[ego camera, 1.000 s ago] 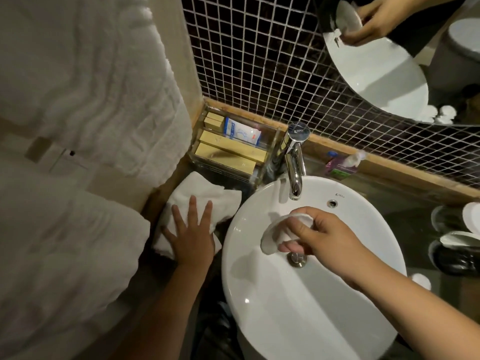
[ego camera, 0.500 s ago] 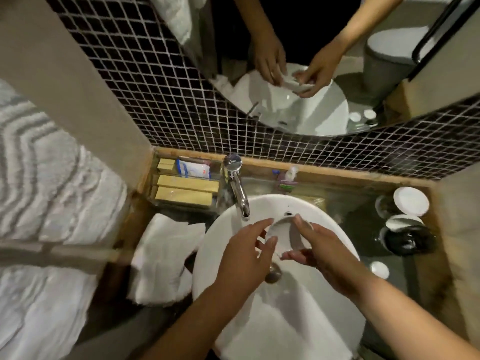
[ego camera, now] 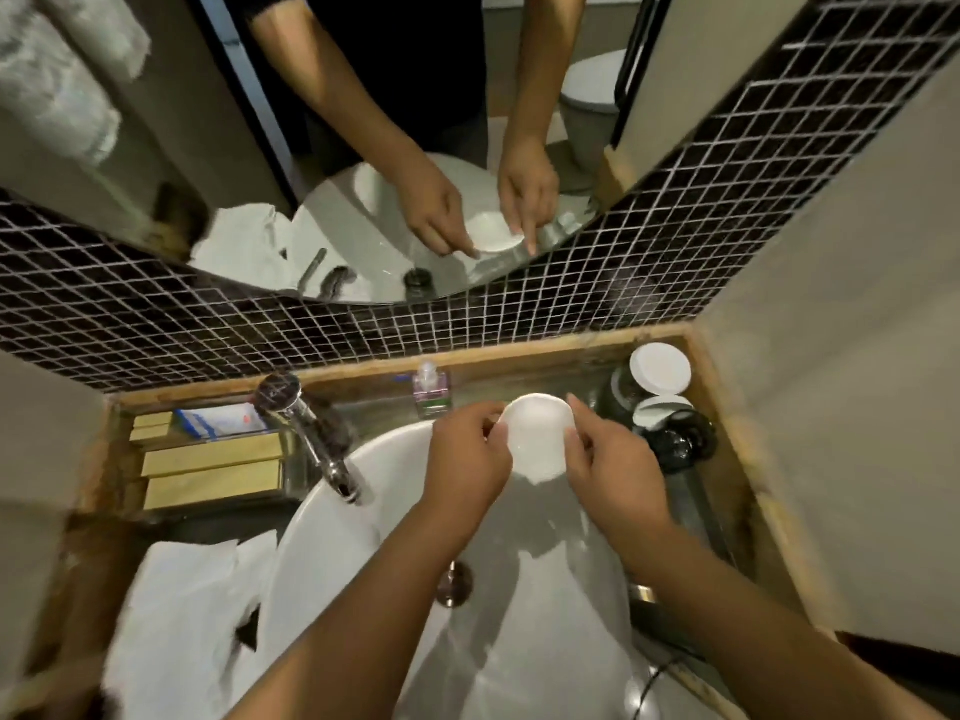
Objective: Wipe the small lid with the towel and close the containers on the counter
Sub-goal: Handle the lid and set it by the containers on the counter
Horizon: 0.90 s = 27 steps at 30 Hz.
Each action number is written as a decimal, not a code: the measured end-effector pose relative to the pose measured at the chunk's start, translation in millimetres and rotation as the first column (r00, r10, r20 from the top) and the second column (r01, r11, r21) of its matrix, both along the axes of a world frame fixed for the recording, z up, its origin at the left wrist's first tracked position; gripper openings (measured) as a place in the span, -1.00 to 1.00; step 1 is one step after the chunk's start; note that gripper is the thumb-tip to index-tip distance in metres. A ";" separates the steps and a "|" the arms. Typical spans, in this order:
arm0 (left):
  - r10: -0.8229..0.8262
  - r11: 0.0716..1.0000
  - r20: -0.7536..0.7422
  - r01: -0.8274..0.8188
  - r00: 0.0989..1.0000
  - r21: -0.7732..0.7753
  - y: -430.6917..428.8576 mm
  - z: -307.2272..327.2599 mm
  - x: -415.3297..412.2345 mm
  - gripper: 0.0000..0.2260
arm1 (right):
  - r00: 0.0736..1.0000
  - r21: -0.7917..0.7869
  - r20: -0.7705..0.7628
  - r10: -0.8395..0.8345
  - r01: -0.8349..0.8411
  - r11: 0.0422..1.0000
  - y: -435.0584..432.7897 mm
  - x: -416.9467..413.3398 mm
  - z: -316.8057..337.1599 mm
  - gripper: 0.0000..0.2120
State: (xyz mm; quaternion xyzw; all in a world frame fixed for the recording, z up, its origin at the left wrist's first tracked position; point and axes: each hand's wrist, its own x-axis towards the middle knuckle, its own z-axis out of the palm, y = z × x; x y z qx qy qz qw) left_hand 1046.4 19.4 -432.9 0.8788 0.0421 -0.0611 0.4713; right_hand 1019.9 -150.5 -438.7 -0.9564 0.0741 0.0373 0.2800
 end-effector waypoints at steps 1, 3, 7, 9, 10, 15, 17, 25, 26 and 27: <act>-0.009 1.000 -0.003 0.009 1.000 -0.020 -7.4 -3.0 4.3 -0.81 | 1.000 0.010 0.011 -0.021 0.020 1.000 -5.6 5.6 -7.0 -0.57; -0.017 1.000 -0.023 0.016 1.000 -0.020 -19.4 -10.7 13.8 -0.77 | 0.996 0.067 0.035 -0.086 0.084 0.994 -15.5 19.7 -21.3 -0.60; -0.017 1.000 -0.035 0.016 0.999 -0.019 -31.3 -26.3 36.8 -0.80 | 0.982 0.155 -0.005 -0.186 0.185 0.970 -25.4 40.4 -43.9 -0.62; -0.028 0.999 -0.020 0.028 0.999 -0.016 -33.8 -30.1 52.1 -0.80 | 0.969 0.216 -0.127 -0.211 0.234 0.948 -29.8 47.7 -50.8 -0.55; -0.040 0.999 -0.021 0.040 0.999 -0.006 -35.0 -31.6 61.3 -0.80 | 0.959 0.260 -0.203 -0.197 0.247 0.933 -31.6 50.2 -53.0 -0.51; -0.212 0.976 -0.016 0.213 0.977 0.040 -50.9 -37.7 102.0 -0.84 | 0.854 0.511 -0.459 -0.243 0.478 0.715 -22.6 47.1 -59.2 -0.72; -0.288 0.956 -0.023 0.289 0.957 0.050 -61.3 -39.4 107.1 -0.79 | 0.787 0.584 -0.513 -0.343 0.612 0.533 -15.9 47.2 -64.3 -0.81; 0.104 0.963 -0.223 -0.154 0.969 -0.222 -83.7 -67.8 52.6 -0.69 | 0.660 0.587 -0.574 -0.485 0.744 0.318 -6.7 59.7 -75.0 -0.75; 0.127 0.960 -0.227 -0.177 0.966 -0.217 -83.9 -71.6 50.1 -0.76 | 0.665 0.566 -0.587 -0.462 0.745 0.353 -8.0 58.3 -76.5 -0.70; 0.128 0.964 -0.217 -0.173 0.968 -0.204 -83.2 -73.5 50.4 -0.80 | 0.670 0.532 -0.601 -0.436 0.742 0.408 -10.8 57.4 -76.8 -0.64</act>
